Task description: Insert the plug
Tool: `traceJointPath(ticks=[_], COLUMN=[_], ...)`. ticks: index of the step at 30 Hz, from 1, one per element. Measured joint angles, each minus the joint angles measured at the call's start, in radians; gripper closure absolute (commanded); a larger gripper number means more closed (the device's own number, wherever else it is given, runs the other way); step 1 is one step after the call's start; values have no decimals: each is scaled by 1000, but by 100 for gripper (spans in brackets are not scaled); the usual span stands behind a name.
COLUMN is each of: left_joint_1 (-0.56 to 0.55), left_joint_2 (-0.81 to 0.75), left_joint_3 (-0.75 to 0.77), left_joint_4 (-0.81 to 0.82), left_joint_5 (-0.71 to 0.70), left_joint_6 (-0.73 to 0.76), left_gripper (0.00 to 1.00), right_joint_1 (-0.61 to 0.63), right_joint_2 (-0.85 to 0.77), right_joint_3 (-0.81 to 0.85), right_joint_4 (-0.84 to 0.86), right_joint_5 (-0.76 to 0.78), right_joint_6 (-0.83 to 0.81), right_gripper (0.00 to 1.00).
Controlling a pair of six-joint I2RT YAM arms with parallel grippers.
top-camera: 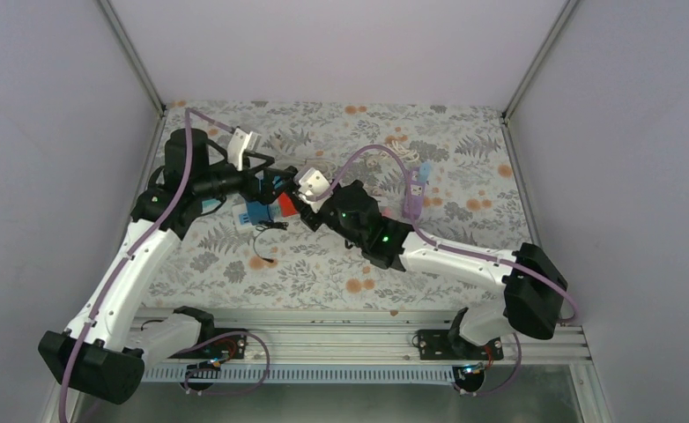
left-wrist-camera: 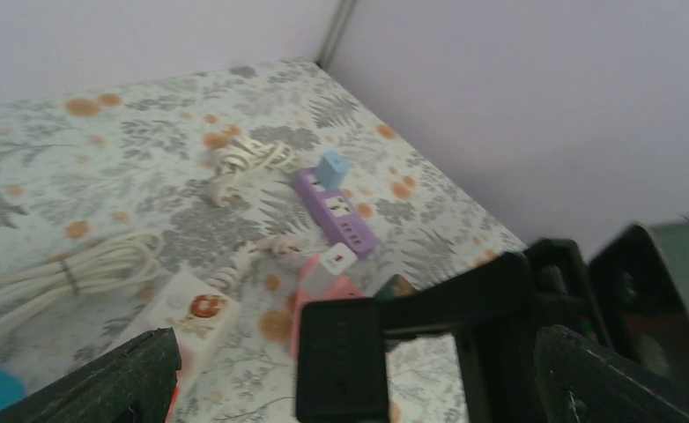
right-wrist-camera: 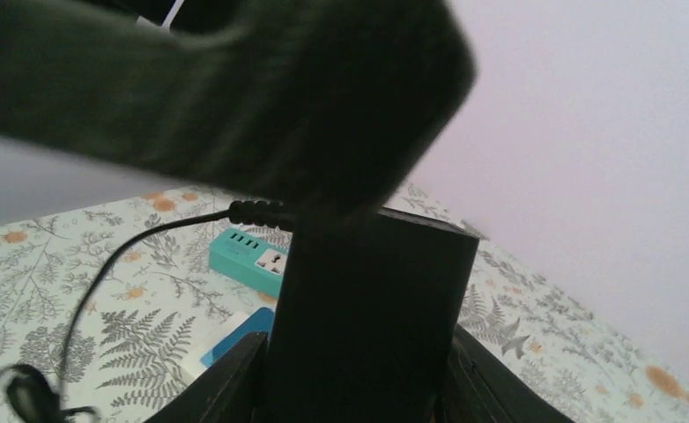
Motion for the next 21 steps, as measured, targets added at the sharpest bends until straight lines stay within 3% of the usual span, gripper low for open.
traceJointPath(ticks=[4,10,16,21], left_joint_1=[0,0,0,0], left_joint_2=[0,6,42,86], left_joint_3=[-5,-10,-9,-9], left_joint_4=[-2,-18,-21,-29], left_joint_5=[78,122,139,153], left_joint_6=[5,10,23,43], left_gripper=[4,24,50,82], right_joint_1=[-6,-6,-6,-16], right_joint_2=[0,0,0,0], right_joint_3=[0,0,0,2], right_joint_4=[18,26,25,16], right_joint_5=[-9,-23,-45,-70], right_joint_6=[-45,-90,-126,-130], right_gripper=[65,65,65,61])
